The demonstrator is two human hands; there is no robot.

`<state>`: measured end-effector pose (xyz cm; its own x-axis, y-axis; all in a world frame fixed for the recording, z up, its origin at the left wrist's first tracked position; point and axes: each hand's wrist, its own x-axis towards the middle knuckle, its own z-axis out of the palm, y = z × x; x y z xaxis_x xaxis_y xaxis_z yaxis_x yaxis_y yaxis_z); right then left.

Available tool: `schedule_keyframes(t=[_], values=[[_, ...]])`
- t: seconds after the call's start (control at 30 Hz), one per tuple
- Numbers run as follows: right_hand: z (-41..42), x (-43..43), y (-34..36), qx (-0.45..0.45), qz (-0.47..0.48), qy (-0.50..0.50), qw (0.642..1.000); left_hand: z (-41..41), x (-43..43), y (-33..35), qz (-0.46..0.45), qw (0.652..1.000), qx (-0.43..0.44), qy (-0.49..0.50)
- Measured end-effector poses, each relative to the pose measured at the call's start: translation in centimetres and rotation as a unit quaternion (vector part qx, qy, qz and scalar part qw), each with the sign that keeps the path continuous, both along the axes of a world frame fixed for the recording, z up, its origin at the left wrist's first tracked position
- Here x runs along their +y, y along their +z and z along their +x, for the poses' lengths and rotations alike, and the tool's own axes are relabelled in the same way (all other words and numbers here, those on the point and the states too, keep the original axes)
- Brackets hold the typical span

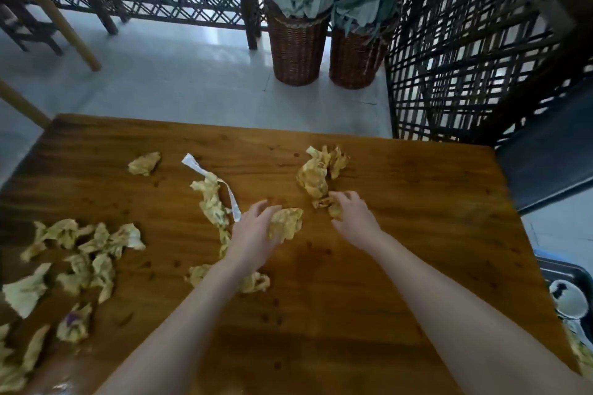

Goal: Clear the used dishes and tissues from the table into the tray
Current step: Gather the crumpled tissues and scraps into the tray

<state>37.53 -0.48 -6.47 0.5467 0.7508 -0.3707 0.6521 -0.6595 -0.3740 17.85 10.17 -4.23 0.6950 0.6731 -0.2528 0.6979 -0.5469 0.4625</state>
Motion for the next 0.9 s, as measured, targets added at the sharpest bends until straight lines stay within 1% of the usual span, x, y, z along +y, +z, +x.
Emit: schedule_keyframes(t=[0.13, 0.23, 0.4, 0.57, 0.67, 0.77, 0.83, 0.9], values=[[-0.3, 2.6, -1.3, -0.017, -0.037, 0.006, 0.999, 0.3, 1.6, -1.2, -0.007, 1.0, -0.022, -0.019], [-0.9, 2.9, -1.9, -0.038, -0.023, -0.003, 0.999, 0.2, 2.2, -1.9, -0.016, 0.999, -0.026, -0.028], [-0.8, 1.8, -2.2, -0.048, 0.057, -0.026, 0.997, 0.3, 2.7, -2.5, -0.04, 0.999, -0.032, -0.015], [0.9, 2.5, -0.5, -0.076, 0.161, -0.058, 0.982, 0.9, 3.3, -2.6, -0.04, 0.998, -0.043, -0.017], [2.2, 4.3, 0.3, -0.091, 0.19, -0.075, 0.975, 1.3, 3.8, -2.6, -0.034, 0.998, -0.057, -0.014], [3.1, 6.6, 0.5, -0.08, 0.211, -0.096, 0.969, 1.5, 4.3, -2.7, -0.039, 0.997, -0.073, -0.006], [3.6, 8.0, -0.2, -0.063, 0.2, -0.097, 0.973, 1.7, 4.6, -2.8, -0.046, 0.996, -0.078, 0.001], [3.8, 9.1, -1.0, -0.033, 0.134, -0.086, 0.987, 1.8, 4.9, -2.9, -0.048, 0.996, -0.077, 0.008]])
